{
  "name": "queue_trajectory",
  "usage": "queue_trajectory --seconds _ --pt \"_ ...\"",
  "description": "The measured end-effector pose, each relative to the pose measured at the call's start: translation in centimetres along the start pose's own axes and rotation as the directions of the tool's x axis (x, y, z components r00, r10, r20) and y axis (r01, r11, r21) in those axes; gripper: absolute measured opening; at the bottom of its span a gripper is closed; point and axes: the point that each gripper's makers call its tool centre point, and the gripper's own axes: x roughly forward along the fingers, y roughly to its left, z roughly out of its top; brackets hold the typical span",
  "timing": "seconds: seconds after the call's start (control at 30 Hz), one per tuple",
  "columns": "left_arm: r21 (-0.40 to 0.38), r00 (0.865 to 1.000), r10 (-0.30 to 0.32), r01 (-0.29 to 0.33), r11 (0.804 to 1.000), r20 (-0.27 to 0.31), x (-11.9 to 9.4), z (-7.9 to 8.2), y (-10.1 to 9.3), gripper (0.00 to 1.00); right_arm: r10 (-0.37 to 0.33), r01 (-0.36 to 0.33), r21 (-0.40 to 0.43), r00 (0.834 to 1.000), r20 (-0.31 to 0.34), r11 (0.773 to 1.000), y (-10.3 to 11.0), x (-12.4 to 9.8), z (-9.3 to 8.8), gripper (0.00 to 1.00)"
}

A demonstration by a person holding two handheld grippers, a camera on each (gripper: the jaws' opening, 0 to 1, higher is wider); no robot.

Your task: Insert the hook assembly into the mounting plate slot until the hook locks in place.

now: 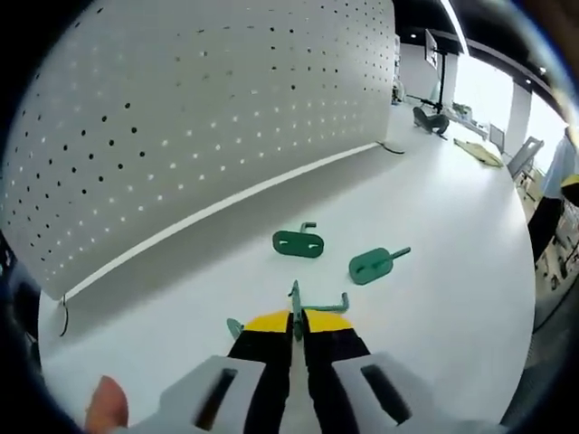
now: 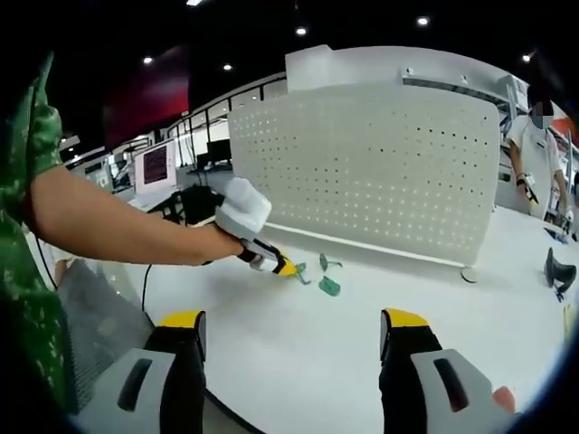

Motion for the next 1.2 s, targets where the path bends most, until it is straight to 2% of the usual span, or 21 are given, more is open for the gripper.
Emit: queue_trajectory --seconds 0.27,0.7,0.9,1.2 --pt "-0.032 1.000 -0.002 0.002 0.999 0.003 -0.1 0.0 0.2 0.03 0.012 -0.012 0.001 1.000 -0.009 1.000 0.1 0.3 -0.1 0.80" --pt "-0.079 0.997 -0.021 0.027 0.996 0.070 -1.4 1.2 -0.2 0.02 0.003 -0.003 -0.009 1.000 -0.006 1.000 -0.3 0.4 0.7 0.80" --pt "-0.139 0.990 -0.038 0.057 0.989 0.137 -2.8 2.3 -1.0 0.02 -0.002 0.003 -0.020 1.000 0.004 1.000 -0.3 0.4 1.3 0.79" --pt "-0.215 0.969 -0.065 0.117 0.969 0.237 -5.5 3.9 -2.1 0.02 -0.003 0.004 -0.023 1.000 0.020 1.000 -0.3 0.5 2.2 0.78"
